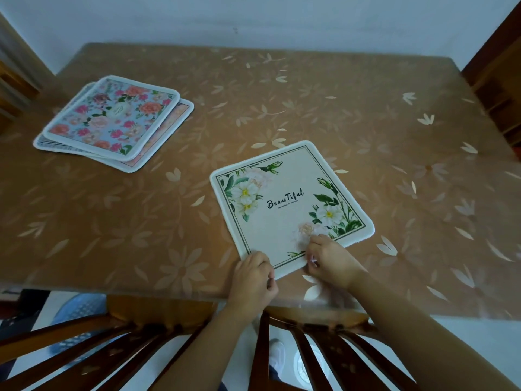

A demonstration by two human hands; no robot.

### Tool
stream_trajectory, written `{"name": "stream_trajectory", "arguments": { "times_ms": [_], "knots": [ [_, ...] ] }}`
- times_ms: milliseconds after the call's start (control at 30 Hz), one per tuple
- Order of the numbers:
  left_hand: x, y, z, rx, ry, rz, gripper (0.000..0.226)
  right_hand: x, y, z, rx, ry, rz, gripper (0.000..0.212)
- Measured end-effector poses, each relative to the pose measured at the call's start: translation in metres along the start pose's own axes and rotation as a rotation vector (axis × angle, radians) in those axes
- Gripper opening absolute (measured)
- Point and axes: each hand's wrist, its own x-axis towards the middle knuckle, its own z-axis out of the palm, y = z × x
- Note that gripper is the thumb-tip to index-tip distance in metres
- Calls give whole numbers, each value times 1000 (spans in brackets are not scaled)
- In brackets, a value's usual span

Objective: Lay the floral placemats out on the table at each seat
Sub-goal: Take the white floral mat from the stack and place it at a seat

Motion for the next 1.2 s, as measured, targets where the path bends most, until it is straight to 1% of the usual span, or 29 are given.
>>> {"name": "stream_trajectory", "arguments": {
  "times_ms": [133,233,300,367,467,533,600,733,833,900,1067,1200],
  "knots": [
    [-13,-27,-16,-53,31,-51,10,-3,-24,20,22,-24,30,15],
    [-16,-37,-24,-57,10,-23,11,-8,-32,29,68,4,-4,12],
    [-15,-35,-24,-1,-24,7,10,-15,-27,26,68,20,-37,12],
    [-14,-35,-22,54,-34,17,10,-24,-15,21,31,35,-48,16],
    [-10,-34,-20,104,-49,26,15,-38,8,12,-51,46,-4,22],
    [-7,-32,-20,102,-56,33,15,-44,16,7,-89,62,7,23],
    [-5,-30,-20,89,-62,41,15,-45,15,5,-95,101,-23,23],
    [-3,-27,-19,56,-57,31,12,-44,9,7,-35,174,-52,28],
    [6,-21,-16,26,-43,20,9,-43,18,8,58,147,40,17],
    [14,-14,-13,29,-57,39,6,-46,27,6,72,131,112,11],
    [30,6,2,28,-108,123,2,-62,54,-4,66,57,212,9],
    [38,24,14,17,-145,183,3,-79,71,-11,62,86,266,8]
  ]
}}
